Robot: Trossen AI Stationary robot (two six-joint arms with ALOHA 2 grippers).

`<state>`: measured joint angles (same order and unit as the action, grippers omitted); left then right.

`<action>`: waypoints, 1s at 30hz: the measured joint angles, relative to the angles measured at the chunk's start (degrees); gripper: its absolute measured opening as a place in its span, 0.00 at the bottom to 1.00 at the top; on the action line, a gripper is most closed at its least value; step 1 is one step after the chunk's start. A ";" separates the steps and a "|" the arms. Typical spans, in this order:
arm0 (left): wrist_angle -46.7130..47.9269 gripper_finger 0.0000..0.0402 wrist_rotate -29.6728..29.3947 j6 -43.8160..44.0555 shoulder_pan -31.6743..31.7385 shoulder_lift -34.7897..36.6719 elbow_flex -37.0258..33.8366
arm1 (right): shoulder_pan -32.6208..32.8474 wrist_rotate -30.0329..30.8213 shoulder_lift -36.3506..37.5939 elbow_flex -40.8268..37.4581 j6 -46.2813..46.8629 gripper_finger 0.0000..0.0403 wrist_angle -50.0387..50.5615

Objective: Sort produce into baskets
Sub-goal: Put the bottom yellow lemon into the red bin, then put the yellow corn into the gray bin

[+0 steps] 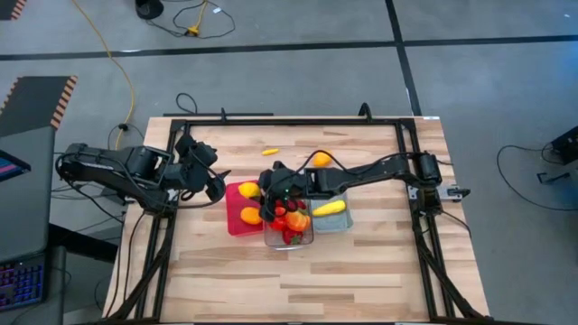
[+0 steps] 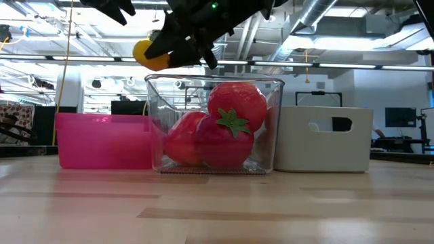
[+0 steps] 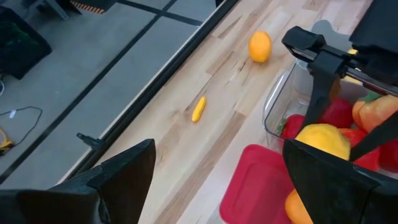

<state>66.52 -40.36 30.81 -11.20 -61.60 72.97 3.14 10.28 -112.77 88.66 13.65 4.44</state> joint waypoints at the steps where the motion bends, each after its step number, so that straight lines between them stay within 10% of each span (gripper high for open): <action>1: 0.00 0.84 0.00 0.00 0.00 0.00 0.00 | 0.01 0.00 0.00 0.00 0.00 0.51 -0.01; 17: -0.04 0.84 0.02 -0.72 0.00 0.00 0.00 | -0.67 -2.88 0.19 0.01 -1.53 0.75 0.63; 30: -11.20 0.84 0.47 -5.60 1.34 -1.87 0.02 | -2.66 -2.82 15.95 -1.36 -11.02 0.76 22.22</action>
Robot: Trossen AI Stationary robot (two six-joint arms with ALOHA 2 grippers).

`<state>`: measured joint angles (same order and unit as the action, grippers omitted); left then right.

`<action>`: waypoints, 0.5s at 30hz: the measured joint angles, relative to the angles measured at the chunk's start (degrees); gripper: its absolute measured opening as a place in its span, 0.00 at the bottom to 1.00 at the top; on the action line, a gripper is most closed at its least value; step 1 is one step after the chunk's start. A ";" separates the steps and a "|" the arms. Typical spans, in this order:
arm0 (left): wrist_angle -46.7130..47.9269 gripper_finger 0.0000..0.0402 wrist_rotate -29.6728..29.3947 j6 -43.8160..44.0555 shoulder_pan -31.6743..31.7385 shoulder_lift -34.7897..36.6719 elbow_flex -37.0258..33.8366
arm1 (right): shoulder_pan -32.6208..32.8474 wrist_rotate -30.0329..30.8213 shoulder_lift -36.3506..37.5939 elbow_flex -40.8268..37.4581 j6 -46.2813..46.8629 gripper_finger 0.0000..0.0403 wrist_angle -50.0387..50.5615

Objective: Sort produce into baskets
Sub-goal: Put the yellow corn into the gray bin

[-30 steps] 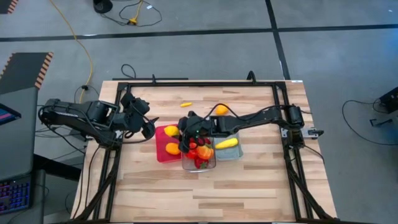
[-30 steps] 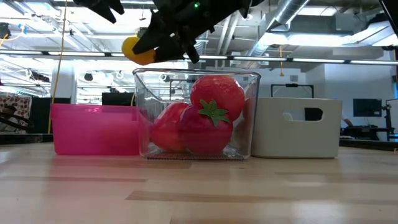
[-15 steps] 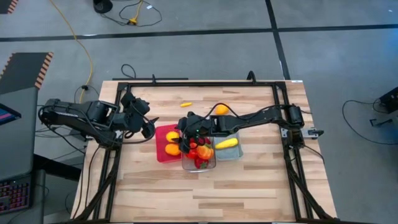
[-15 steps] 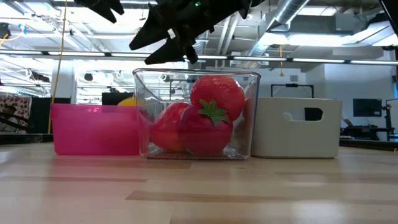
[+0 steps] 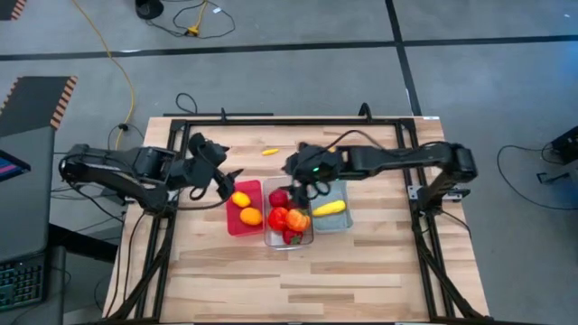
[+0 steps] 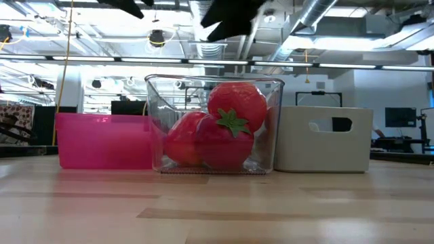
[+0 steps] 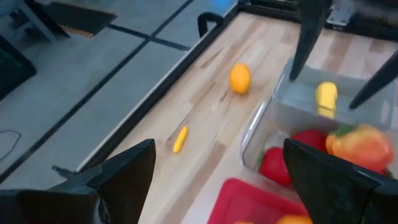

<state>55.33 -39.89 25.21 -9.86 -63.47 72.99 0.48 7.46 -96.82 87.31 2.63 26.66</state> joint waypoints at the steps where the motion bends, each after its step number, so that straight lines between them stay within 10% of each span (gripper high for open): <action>1: -1.14 0.84 0.31 -0.60 0.90 -0.58 0.00 | -0.35 -0.04 1.61 -1.12 -0.06 0.76 0.24; 15: -10.46 0.79 21.53 -14.06 23.81 -11.53 0.00 | -5.99 0.09 21.96 -21.14 2.18 0.76 0.72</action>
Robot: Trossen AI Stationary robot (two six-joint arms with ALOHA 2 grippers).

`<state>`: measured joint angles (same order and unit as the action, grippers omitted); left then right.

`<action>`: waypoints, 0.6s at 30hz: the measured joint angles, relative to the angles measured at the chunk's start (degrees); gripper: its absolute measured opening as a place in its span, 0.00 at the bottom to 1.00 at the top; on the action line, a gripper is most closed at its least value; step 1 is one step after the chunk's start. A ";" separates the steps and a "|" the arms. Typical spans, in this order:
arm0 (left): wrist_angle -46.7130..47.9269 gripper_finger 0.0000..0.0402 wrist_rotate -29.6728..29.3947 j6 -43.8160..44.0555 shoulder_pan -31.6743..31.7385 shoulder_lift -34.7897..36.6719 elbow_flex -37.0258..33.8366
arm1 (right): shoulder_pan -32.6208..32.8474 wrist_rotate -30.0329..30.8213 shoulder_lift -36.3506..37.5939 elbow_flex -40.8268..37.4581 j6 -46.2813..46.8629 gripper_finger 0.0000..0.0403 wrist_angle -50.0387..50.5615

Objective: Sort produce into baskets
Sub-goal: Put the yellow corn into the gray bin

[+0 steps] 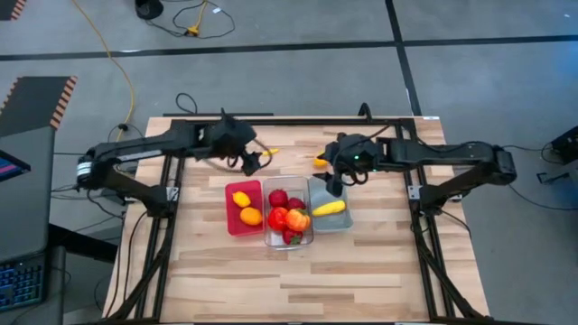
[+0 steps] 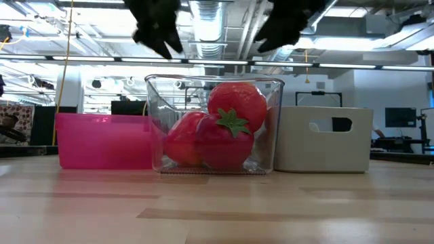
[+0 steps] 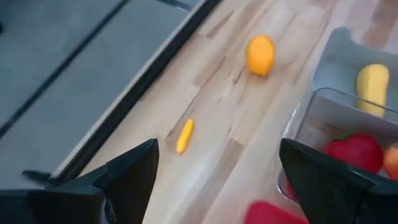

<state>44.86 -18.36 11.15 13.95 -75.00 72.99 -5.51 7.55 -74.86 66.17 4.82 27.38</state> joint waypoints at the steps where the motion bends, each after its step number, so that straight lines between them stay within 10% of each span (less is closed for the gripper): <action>1: -0.76 0.78 1.85 -1.12 1.63 -1.28 0.00 | -0.25 0.00 0.64 -0.80 0.11 0.76 0.21; 18: -7.63 0.69 20.69 -17.31 19.69 -24.17 0.00 | -1.41 0.00 0.51 -2.75 0.24 0.76 2.36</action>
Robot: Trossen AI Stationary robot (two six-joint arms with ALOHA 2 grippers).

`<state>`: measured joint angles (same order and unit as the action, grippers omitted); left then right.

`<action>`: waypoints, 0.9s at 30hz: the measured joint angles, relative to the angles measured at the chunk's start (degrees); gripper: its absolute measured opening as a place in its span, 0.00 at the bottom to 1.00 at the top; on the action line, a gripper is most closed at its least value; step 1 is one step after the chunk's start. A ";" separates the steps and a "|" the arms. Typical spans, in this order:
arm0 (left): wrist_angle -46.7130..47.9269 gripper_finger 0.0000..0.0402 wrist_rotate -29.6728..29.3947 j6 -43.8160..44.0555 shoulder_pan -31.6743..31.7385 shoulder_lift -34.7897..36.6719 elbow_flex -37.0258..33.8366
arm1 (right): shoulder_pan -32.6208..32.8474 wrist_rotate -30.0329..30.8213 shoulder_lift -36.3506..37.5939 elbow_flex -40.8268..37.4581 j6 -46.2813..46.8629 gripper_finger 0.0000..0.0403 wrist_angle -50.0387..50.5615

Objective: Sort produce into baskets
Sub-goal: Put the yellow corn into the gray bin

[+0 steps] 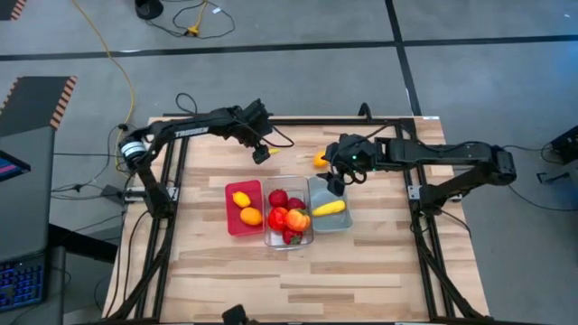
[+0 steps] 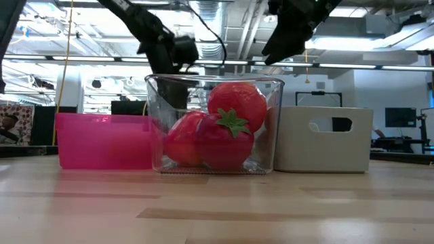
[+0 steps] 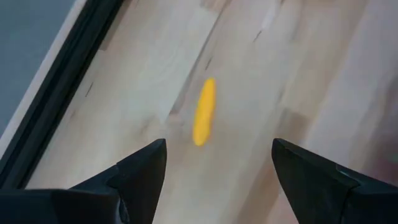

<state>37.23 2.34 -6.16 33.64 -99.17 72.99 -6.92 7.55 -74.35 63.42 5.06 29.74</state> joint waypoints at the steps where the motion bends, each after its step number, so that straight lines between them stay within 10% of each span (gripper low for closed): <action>1: -0.41 0.69 0.00 -0.95 0.40 -0.94 0.00 | 0.02 0.00 0.00 0.00 0.00 0.76 0.00; 27: -8.40 0.57 -4.15 -8.26 1.19 -12.56 0.02 | 0.02 -0.02 0.02 0.00 -0.83 0.76 -0.02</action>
<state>28.83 -1.81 -14.41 34.83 -111.72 73.01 -6.90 7.53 -74.32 63.42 4.23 29.71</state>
